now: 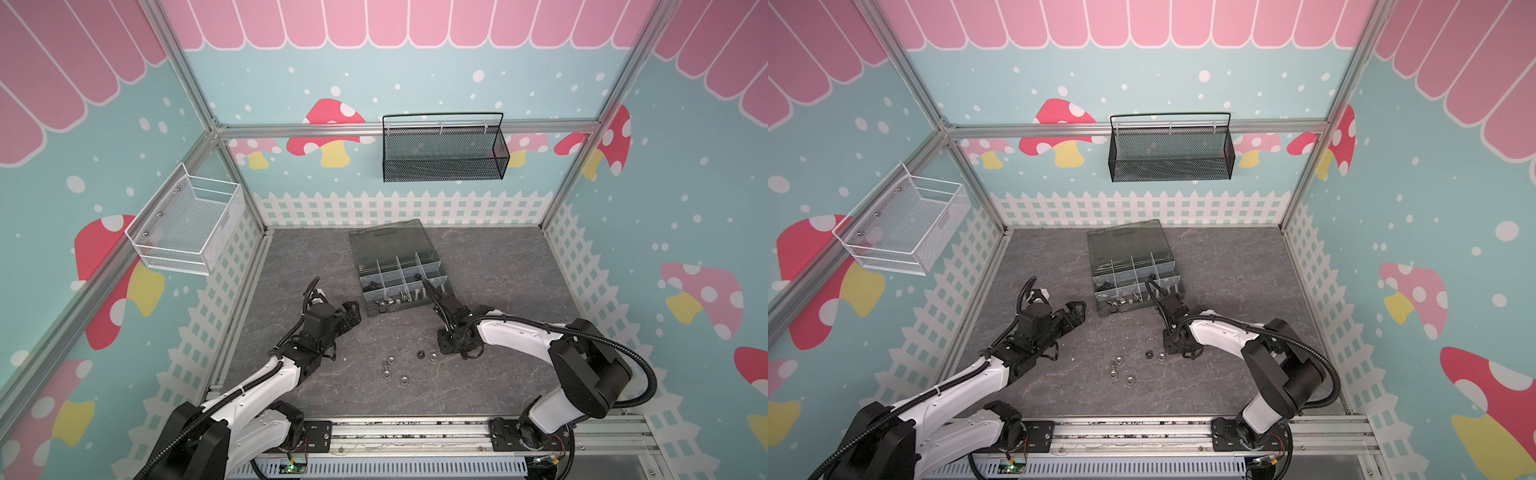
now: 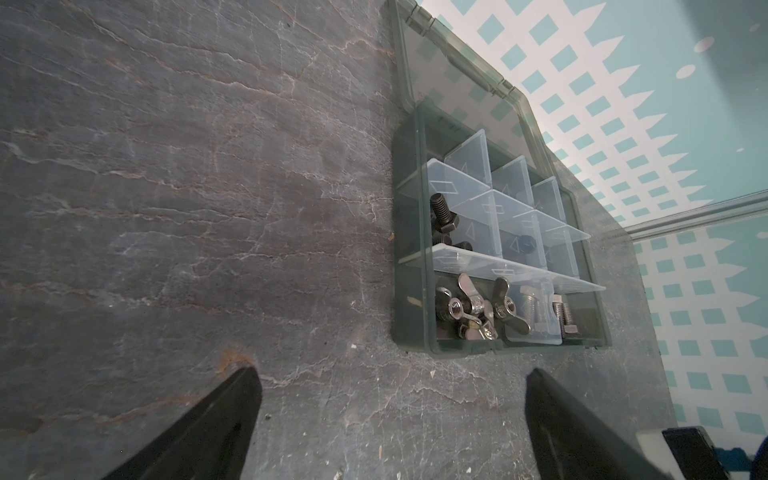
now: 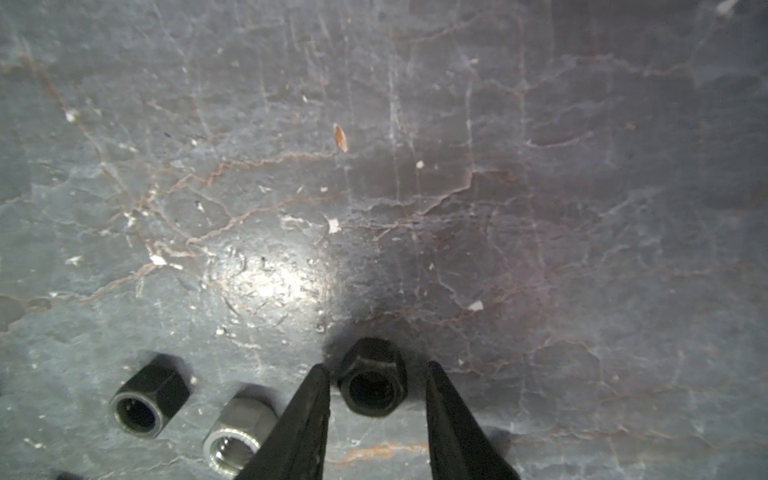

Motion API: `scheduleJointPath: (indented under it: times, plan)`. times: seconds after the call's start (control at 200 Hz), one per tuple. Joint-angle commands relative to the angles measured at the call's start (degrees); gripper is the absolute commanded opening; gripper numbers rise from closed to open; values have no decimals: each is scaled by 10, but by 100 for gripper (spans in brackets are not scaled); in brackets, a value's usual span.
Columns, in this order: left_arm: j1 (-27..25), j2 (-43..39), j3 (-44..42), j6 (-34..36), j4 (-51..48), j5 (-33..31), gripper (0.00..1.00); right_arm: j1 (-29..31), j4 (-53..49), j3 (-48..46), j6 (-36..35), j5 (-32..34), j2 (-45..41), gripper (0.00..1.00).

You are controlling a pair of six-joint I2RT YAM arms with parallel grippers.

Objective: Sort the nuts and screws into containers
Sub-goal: 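Grasp another black hex nut with the right gripper, then carry the black nut with the right gripper over the organizer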

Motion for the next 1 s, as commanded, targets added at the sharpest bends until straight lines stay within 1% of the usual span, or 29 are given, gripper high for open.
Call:
scheduleJointPath:
  times: [0.0, 0.26, 0.325, 0.415, 0.515, 0.7, 0.81, 0.995]
  plan:
    - [3, 1, 2, -9, 10, -4, 99, 7, -11, 7, 2, 12, 20, 40]
    - [3, -4, -1, -10, 10, -7, 99, 14, -14, 9, 0, 15, 35, 35]
    - [3, -4, -2, -10, 10, -7, 99, 14, -13, 9, 0, 13, 37, 32]
    - [3, -6, -3, -10, 8, -8, 99, 15, -10, 9, -2, 8, 34, 25]
    - [3, -8, -3, -10, 7, -8, 99, 15, -6, 12, -4, 6, 29, 19]
    - [3, -12, -4, -9, 5, -11, 99, 15, 4, 19, -6, -1, 17, 14]
    - [3, -12, -6, -10, 5, -12, 99, 15, 11, 28, -10, 12, 14, 11]
    - [3, -14, -6, -10, 5, -11, 99, 15, 12, 77, -25, 43, 16, 9]
